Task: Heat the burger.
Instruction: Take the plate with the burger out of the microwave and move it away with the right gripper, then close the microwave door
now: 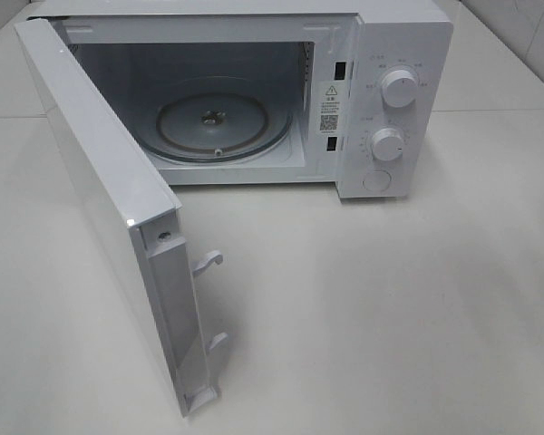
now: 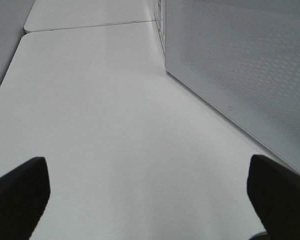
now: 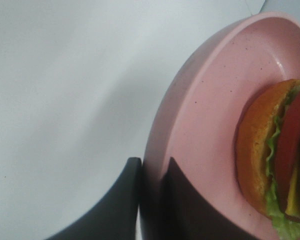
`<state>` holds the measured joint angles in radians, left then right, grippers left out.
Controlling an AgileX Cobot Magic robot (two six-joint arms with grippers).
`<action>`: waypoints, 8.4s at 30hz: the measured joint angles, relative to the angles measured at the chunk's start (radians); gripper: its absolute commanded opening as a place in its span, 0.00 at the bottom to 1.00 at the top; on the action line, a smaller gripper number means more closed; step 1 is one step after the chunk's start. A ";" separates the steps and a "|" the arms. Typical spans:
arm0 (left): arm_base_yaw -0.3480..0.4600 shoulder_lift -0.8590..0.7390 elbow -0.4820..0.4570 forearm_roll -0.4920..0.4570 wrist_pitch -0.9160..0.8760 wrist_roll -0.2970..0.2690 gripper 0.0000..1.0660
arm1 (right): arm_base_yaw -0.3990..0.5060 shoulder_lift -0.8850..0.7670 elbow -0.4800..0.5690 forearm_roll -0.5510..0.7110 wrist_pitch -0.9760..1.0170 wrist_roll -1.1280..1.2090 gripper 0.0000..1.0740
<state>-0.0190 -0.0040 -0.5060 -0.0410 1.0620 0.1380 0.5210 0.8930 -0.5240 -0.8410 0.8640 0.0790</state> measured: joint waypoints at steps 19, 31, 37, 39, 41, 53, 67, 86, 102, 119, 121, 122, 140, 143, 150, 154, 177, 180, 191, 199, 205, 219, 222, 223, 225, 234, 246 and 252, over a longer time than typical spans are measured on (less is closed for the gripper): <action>0.000 0.000 0.000 0.000 0.000 0.000 0.98 | -0.067 0.203 0.033 -0.089 0.007 0.399 0.00; 0.000 0.000 0.000 0.000 0.000 0.000 0.98 | -0.219 0.388 0.033 -0.159 -0.134 0.521 0.01; 0.000 0.000 0.000 0.000 0.000 0.000 0.98 | -0.304 0.493 0.033 -0.254 -0.198 0.633 0.01; 0.000 0.000 0.000 0.000 0.000 0.000 0.98 | -0.327 0.522 0.033 -0.279 -0.213 0.656 0.01; 0.000 0.000 0.000 0.000 0.000 0.000 0.98 | -0.339 0.536 0.033 -0.291 -0.222 0.664 0.01; 0.000 0.000 0.000 0.000 0.000 0.000 0.98 | -0.407 0.710 0.030 -0.444 -0.319 0.879 0.02; 0.000 0.000 0.000 0.000 0.000 0.000 0.98 | -0.411 0.810 0.029 -0.479 -0.374 0.942 0.04; 0.000 0.000 0.000 0.000 0.000 0.000 0.98 | -0.414 0.811 0.021 -0.397 -0.422 0.963 0.77; 0.000 0.000 0.000 0.000 0.000 0.000 0.98 | -0.414 0.567 0.026 0.009 -0.471 0.647 0.71; 0.000 0.000 0.000 0.000 0.000 0.000 0.98 | -0.414 0.182 -0.091 0.670 -0.079 0.100 0.71; 0.000 0.000 0.000 0.000 0.000 0.000 0.98 | -0.414 0.125 -0.097 0.698 -0.032 0.080 0.71; 0.000 0.000 0.000 0.000 0.000 0.000 0.98 | -0.414 0.065 -0.097 0.725 0.013 0.067 0.71; 0.000 0.000 0.000 0.000 0.000 0.000 0.98 | -0.414 -0.472 -0.097 0.787 0.168 -0.046 0.71; 0.000 0.000 0.000 0.000 0.000 0.000 0.98 | -0.414 -0.545 -0.097 0.787 0.171 -0.055 0.71; 0.000 0.000 0.000 0.000 0.000 0.000 0.98 | -0.414 -0.724 -0.036 0.791 0.165 -0.056 0.71; 0.000 0.000 0.000 0.000 0.000 0.000 0.98 | -0.414 -0.832 0.005 0.801 0.160 -0.056 0.71; 0.000 0.000 0.000 0.000 0.000 0.000 0.98 | -0.414 -0.897 0.024 0.805 0.142 -0.056 0.71; 0.000 0.000 0.000 0.000 0.000 0.000 0.98 | -0.423 -0.897 0.024 0.805 0.142 -0.056 0.71; 0.000 0.000 0.000 0.000 0.000 0.000 0.98 | -0.455 -0.897 0.024 0.805 0.142 -0.056 0.71; 0.000 0.000 0.000 0.000 0.000 0.000 0.98 | -0.457 -0.897 0.024 0.805 0.141 -0.056 0.71; 0.000 0.007 -0.001 0.001 0.000 -0.013 0.98 | -0.457 -0.897 0.024 0.805 0.141 -0.056 0.71; 0.000 0.442 -0.051 0.008 -0.517 -0.015 0.72 | -0.457 -0.897 0.024 0.805 0.141 -0.056 0.71; 0.000 0.522 -0.051 0.007 -0.658 -0.012 0.45 | -0.457 -0.897 0.024 0.805 0.141 -0.056 0.71; 0.000 0.576 -0.045 0.000 -0.764 -0.010 0.23 | -0.457 -0.897 0.024 0.805 0.141 -0.056 0.71; 0.000 0.600 -0.033 -0.005 -0.810 -0.010 0.11 | -0.457 -0.897 0.024 0.805 0.141 -0.056 0.71; 0.000 0.816 0.209 0.050 -1.407 -0.188 0.00 | -0.457 -0.897 0.024 0.805 0.141 -0.056 0.71; 0.000 1.207 0.223 0.453 -1.761 -0.463 0.00 | -0.457 -0.897 0.024 0.805 0.141 -0.056 0.71; -0.036 1.363 0.189 0.547 -1.852 -0.470 0.00 | -0.457 -0.897 0.024 0.805 0.141 -0.056 0.71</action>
<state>-0.0550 1.3590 -0.3170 0.5060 -0.7900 -0.3320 0.0640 -0.0040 -0.5000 -0.0360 1.0050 0.0230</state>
